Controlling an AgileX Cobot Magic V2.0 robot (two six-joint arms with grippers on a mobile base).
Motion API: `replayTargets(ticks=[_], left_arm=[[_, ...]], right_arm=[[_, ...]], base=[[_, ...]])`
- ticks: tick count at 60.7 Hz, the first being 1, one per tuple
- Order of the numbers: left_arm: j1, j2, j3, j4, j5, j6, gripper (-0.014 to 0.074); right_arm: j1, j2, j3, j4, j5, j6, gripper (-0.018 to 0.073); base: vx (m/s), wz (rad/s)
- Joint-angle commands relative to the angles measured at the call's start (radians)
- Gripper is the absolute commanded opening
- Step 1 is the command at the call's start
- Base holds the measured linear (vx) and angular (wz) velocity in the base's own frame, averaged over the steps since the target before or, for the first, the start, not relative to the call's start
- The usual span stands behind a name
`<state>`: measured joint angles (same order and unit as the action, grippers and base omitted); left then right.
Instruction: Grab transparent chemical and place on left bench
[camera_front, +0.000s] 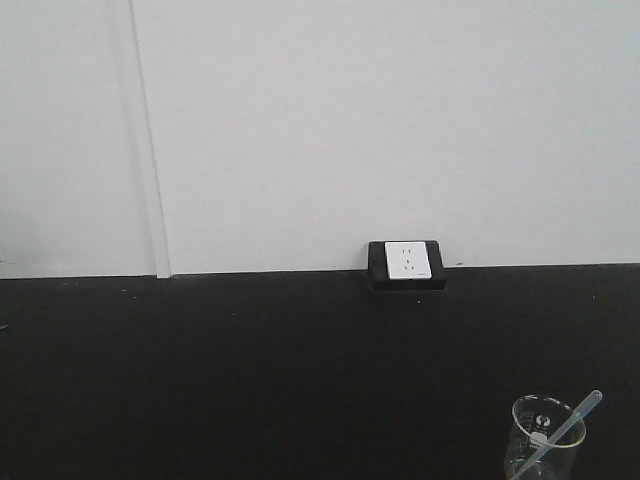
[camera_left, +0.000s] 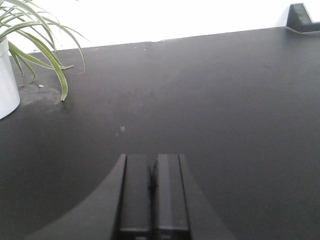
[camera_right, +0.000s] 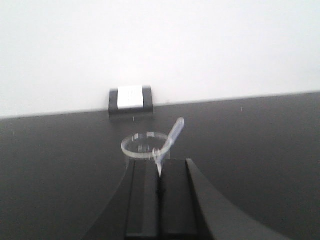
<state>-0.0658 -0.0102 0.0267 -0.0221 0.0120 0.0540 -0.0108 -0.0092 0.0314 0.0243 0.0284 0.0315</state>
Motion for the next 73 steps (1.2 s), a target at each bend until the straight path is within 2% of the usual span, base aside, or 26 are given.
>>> replayTargets(ticks=[1,10,21,28,37,46,53,62,73], left_arm=[[-0.002,-0.019,0.016,-0.001,-0.078,-0.008,-0.0003],[-0.002,-0.019,0.016,-0.001,-0.078,-0.008,-0.0003],[-0.002,-0.019,0.016,-0.001,-0.078,-0.008,-0.0003],[-0.002,-0.019,0.016,-0.001,-0.078,-0.008,-0.0003],[-0.002,-0.019,0.016,-0.001,-0.078,-0.008,-0.0003],[-0.002,-0.019,0.016,-0.001,-0.078,-0.008,-0.0003],[-0.002,-0.019,0.016,-0.001,-0.078,-0.008,-0.0003],[-0.002,-0.019,0.016,-0.001,-0.078,-0.008,-0.0003],[-0.002,-0.019,0.016,-0.001,-0.078,-0.008,-0.0003]], right_arm=[[-0.003,-0.009,0.005,0.004,-0.183,0.000,-0.0007],[-0.003,-0.002,-0.006,0.005,-0.288,-0.031,-0.0004],[-0.003,0.143,-0.131,0.007,-0.153,-0.058,-0.0002],[-0.003,0.295,-0.200,0.009,-0.164,-0.053,0.0000],[-0.003,0.525,-0.270,0.025,-0.254,-0.053,0.0004],[-0.003,0.769,-0.319,0.028,-0.427,-0.057,0.0019],[-0.003,0.938,-0.346,0.072,-0.537,-0.057,0.0022],[-0.003,1.117,-0.394,0.171,-0.575,-0.056,0.0041],[-0.003,1.295,-0.469,0.188,-0.641,-0.056,0.0104]], base=[[0.00,0.00],[0.00,0.00],[0.00,0.00],[0.00,0.00],[0.00,0.00],[0.00,0.00],[0.00,0.00],[0.00,0.00],[0.00,0.00]])
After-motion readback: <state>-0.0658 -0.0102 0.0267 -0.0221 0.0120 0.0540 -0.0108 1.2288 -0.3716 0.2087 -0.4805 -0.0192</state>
